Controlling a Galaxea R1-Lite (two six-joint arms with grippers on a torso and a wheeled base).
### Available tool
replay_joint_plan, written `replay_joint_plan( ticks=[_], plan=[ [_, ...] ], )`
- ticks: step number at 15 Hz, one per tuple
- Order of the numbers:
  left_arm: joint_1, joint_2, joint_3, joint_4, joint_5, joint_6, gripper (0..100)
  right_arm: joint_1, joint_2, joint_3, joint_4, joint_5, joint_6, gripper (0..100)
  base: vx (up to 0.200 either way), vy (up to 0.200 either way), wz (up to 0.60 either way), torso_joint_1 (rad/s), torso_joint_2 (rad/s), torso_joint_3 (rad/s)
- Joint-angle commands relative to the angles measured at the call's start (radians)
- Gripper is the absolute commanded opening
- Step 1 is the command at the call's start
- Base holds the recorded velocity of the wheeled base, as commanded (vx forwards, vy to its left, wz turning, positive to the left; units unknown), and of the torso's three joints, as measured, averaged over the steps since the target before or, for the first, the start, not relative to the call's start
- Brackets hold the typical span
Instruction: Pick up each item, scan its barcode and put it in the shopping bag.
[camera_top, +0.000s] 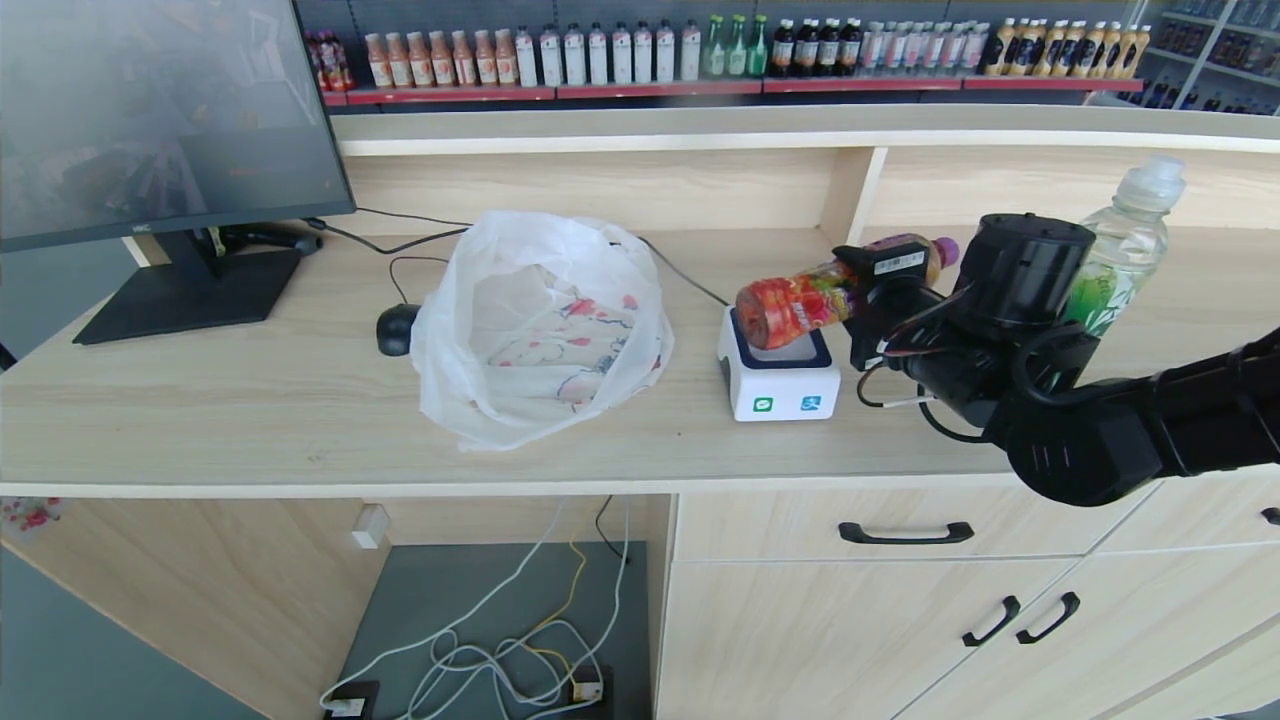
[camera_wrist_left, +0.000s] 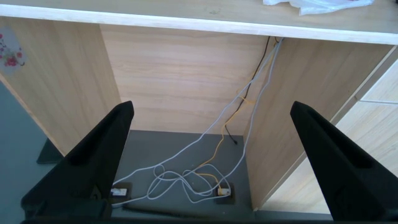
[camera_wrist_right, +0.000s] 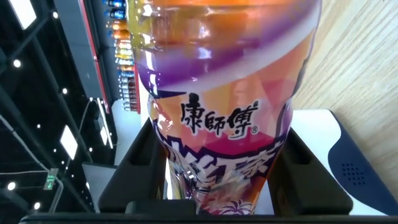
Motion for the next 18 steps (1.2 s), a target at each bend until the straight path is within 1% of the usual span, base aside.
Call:
replay_joint_plan(
  ticks=[1,13,16,18],
  plan=[
    [0.0,0.0,0.0,0.0,-0.001,0.0,100,0.0,0.006,0.001,0.0,0.0,0.0,0,0.0,0.0,0.0,0.0,0.0,0.0],
    [0.0,0.0,0.0,0.0,0.0,0.0,100,0.0,0.014,0.001,-0.003,0.0,0.001,0,0.0,0.0,0.0,0.0,0.0,0.0],
    [0.0,0.0,0.0,0.0,-0.001,0.0,100,0.001,-0.009,-0.016,-0.003,0.003,-0.005,0,0.0,0.0,0.0,0.0,0.0,0.0],
    [0.0,0.0,0.0,0.0,0.0,0.0,100,0.009,-0.031,-0.05,-0.003,0.011,-0.017,0,0.0,0.0,0.0,0.0,0.0,0.0]
  ],
)
